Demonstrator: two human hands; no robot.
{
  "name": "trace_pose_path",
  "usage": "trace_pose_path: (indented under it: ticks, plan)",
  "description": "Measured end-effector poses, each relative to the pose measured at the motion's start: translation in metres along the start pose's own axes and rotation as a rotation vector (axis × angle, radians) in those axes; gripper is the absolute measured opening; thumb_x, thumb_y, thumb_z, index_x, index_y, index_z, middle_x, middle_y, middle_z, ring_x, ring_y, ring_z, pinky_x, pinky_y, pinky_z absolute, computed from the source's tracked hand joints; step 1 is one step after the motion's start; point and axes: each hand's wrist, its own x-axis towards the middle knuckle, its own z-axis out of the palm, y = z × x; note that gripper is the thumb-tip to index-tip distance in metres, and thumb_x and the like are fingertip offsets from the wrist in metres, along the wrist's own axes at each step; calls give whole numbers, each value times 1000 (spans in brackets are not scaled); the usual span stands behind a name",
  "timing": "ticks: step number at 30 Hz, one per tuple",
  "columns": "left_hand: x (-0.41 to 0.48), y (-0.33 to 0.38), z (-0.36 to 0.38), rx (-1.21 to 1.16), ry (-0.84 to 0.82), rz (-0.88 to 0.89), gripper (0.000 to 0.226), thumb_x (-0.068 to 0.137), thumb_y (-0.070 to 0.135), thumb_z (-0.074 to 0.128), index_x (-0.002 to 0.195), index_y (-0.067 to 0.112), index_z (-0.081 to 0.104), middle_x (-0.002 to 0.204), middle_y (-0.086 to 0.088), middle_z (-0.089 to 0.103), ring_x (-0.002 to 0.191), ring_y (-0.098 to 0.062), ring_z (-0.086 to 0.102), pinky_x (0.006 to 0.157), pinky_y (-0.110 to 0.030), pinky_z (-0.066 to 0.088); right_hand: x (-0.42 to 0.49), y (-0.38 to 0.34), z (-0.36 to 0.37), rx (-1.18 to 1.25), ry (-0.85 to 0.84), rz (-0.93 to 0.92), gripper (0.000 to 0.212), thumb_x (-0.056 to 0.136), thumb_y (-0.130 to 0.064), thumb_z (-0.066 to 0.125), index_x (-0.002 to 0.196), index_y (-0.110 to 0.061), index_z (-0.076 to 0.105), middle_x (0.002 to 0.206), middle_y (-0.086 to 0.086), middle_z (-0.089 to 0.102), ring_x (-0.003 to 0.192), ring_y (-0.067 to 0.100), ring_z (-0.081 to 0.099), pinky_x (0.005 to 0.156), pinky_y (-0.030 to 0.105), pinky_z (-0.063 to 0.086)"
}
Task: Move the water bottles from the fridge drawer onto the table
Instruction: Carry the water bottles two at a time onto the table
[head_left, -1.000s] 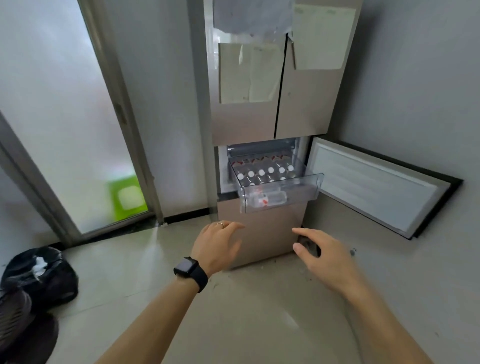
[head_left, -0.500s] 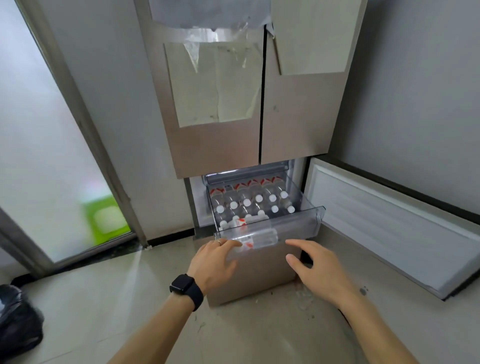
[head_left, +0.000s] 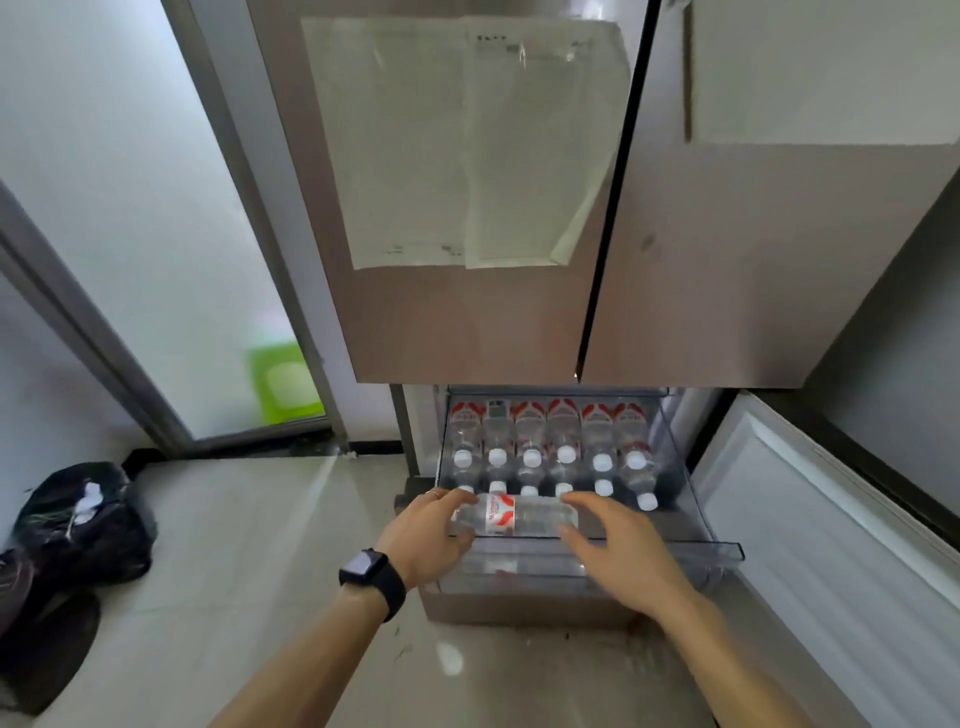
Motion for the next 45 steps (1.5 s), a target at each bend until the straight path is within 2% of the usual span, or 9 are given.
trace_pose_path:
  ticks: [10,14,17,24,28,31,34,40,45]
  plan:
    - [105,3,32,57,-375,-95,39,98,36,58,132,17,59,130,-5,62,118,-27,58,99,-35,48,142,42,50,-264,-281,60,50,93,-35,64,141,-25,50,139,2,59,123,22,57,98,34,49]
    - [129,0,56,153,-576,-171,38,94,31,58,126,12,63,120,-8,64,110,-29,60,96,-38,52,168,54,85,-344,-363,53,63,86,-45,71,141,-26,48,141,-1,55,125,25,53,99,38,48]
    - [140,-1,62,238,-637,-141,35,94,32,57,119,9,63,111,-10,64,107,-29,60,93,-37,52,181,62,103,-467,-359,10,63,86,-46,71,141,-26,48,145,-2,52,128,26,48,100,41,46]
    - [146,2,69,427,-648,-54,42,100,33,49,131,6,55,129,-16,60,121,-35,55,105,-41,44,197,65,119,-703,-416,-67,64,88,-48,67,144,-28,42,147,-2,50,137,32,34,103,51,38]
    - [144,2,68,302,-735,-120,47,103,31,49,145,9,46,146,-13,51,130,-33,50,107,-37,41,195,71,119,-532,-342,-10,66,82,-63,67,135,-28,48,135,-2,59,122,30,50,98,45,46]
    - [146,-10,71,116,-841,-279,65,99,42,55,154,17,30,155,-10,39,136,-32,44,110,-39,39,187,77,103,-348,-242,69,62,79,-54,76,125,-21,51,127,2,61,108,26,60,90,39,51]
    - [149,-13,72,173,-845,-312,69,94,50,56,151,17,35,149,-11,46,129,-32,49,102,-38,43,176,89,71,-155,-144,129,66,72,-47,83,121,-20,48,120,3,59,102,25,62,81,39,53]
    - [158,-11,76,326,-850,-272,55,89,44,61,132,11,56,116,-5,61,97,-25,56,90,-36,47,148,124,30,82,-50,150,87,60,-50,86,135,-42,43,132,-4,55,117,17,57,97,40,51]
    - [164,17,52,329,-755,-193,87,79,49,78,149,18,36,149,-5,46,133,-28,48,105,-37,44,136,142,19,203,-51,229,100,42,-61,90,131,-42,46,129,-10,59,116,17,59,96,48,53]
